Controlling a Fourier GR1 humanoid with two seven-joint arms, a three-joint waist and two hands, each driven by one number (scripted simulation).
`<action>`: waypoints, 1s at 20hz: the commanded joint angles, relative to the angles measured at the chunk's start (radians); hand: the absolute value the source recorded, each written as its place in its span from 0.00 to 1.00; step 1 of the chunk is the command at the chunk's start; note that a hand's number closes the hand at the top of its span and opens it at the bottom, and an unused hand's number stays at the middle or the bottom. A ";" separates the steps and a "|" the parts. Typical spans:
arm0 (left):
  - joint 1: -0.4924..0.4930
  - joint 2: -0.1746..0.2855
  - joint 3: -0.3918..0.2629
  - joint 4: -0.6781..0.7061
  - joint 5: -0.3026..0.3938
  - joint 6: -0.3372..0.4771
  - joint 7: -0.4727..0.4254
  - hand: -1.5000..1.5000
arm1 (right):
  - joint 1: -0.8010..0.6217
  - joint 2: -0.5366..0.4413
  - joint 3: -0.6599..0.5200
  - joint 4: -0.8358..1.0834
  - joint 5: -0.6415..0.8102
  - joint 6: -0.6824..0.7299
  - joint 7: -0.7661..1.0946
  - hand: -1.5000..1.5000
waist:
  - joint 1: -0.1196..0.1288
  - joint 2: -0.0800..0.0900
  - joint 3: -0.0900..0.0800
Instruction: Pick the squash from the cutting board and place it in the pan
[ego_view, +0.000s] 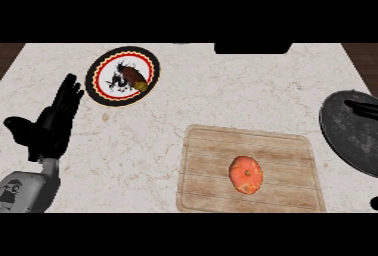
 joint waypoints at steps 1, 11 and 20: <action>-0.024 -0.006 0.018 0.028 -0.006 -0.027 -0.015 0.50 | -0.028 -0.083 -0.058 -0.115 -0.040 0.081 0.165 0.00 | 0.000 0.002 0.000; -0.002 -0.046 0.042 -0.005 -0.040 -0.049 0.004 0.50 | -0.278 0.113 0.067 -0.239 0.020 0.101 0.522 0.00 | 0.018 0.004 0.001; -0.046 -0.098 0.060 0.038 -0.099 -0.031 0.027 0.50 | -0.314 0.262 0.150 -0.340 0.034 0.195 0.681 0.00 | 0.013 0.005 0.002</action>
